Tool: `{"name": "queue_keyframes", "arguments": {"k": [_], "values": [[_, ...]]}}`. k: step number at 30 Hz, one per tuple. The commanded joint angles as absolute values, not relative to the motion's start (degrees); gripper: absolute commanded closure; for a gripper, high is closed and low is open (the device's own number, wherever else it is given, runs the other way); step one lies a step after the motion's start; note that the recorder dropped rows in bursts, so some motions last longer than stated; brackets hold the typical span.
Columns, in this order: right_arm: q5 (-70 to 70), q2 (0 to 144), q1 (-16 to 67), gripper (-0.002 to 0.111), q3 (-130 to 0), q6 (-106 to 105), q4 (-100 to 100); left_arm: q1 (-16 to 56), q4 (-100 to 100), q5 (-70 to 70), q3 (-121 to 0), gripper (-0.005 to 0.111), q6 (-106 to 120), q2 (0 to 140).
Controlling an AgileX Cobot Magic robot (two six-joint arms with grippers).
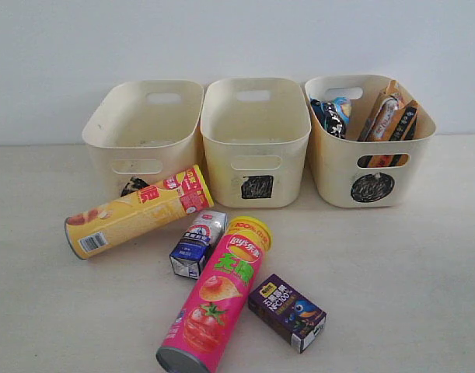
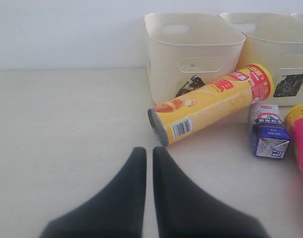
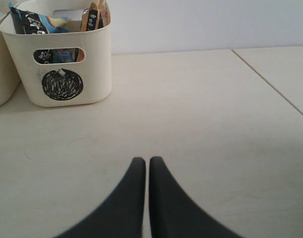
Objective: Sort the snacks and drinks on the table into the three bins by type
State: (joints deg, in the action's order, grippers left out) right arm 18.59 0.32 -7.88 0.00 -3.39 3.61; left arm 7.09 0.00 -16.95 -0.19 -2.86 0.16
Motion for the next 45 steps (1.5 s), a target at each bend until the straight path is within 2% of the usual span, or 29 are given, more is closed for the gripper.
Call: {"name": "queue_keyframes", "arguments": {"k": [1,12,19,23,28,42,45], "values": [[18.5,0.0,-7.9,0.108,0.0,-3.3,3.3,6.9,0.0,-17.0,0.0,0.103,-3.3,0.0],[18.5,0.0,-7.8,0.108,0.0,-3.3,3.3,6.9,0.0,-17.0,0.0,0.103,-3.3,0.0],[18.5,0.0,-0.6,0.108,0.0,-3.3,3.3,6.9,1.1,-17.0,0.0,0.103,-1.5,0.0],[18.5,0.0,0.6,0.108,0.0,-3.3,3.3,6.9,1.5,-15.8,0.0,0.103,1.3,0.0],[18.5,0.0,0.6,0.108,0.0,-3.3,3.3,6.9,-10.1,-6.1,0.0,0.103,-5.7,0.0],[18.5,0.0,0.6,0.108,0.0,-3.3,3.3,6.9,-12.2,12.9,-0.1,0.103,-14.6,0.0],[18.5,0.0,0.6,0.108,0.0,-3.3,3.3,6.9,-12.2,13.4,-4.5,0.103,-14.7,1.8]]}}
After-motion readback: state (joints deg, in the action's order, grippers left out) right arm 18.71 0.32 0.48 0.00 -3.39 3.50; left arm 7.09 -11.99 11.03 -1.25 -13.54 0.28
